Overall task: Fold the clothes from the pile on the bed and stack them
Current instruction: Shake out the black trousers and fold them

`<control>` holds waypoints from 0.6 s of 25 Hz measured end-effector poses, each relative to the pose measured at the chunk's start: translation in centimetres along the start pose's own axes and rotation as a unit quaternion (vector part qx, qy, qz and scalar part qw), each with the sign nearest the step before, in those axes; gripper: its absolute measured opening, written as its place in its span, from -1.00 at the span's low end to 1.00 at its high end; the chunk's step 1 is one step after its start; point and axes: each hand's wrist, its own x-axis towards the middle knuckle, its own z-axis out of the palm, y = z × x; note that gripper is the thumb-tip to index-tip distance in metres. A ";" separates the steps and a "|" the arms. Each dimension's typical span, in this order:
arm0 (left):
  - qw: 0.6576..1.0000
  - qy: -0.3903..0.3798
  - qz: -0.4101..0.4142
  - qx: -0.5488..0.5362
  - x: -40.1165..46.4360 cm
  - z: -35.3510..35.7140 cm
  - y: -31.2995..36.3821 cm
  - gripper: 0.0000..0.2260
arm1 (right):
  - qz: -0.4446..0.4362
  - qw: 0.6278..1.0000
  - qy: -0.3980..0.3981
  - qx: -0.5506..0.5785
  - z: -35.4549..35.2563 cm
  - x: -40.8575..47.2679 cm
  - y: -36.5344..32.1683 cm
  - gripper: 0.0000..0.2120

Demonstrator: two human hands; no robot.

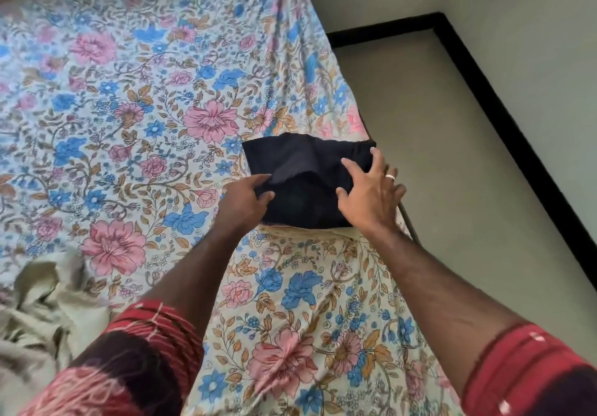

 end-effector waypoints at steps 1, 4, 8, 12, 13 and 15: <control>0.999 0.026 -0.002 -0.019 -0.3 0.0 -0.1 -0.67 | -0.027 0.999 0.024 -0.017 -0.2 -0.3 -0.3 -0.53; 0.995 0.090 -0.008 -0.047 -1.7 -0.3 -0.6 -0.81 | -0.088 0.994 0.051 -0.030 -0.2 -1.9 -1.9 -0.73; 0.994 0.103 -0.025 -0.041 -5.2 -0.8 -2.1 -0.86 | -0.134 0.990 0.050 -0.006 0.9 -5.2 -5.1 -0.90; 0.991 0.113 -0.047 -0.052 -9.8 -2.4 -5.1 -0.78 | -0.151 0.988 -0.038 0.003 2.8 -10.1 -9.4 -0.92; 0.990 0.117 -0.056 -0.064 -11.1 -3.1 -6.5 -0.77 | -0.161 0.985 -0.061 -0.002 3.4 -11.7 -10.9 -0.91; 0.990 0.107 -0.063 -0.067 -12.8 -3.9 -8.2 -0.77 | -0.164 0.982 -0.095 0.001 4.2 -13.7 -12.8 -0.88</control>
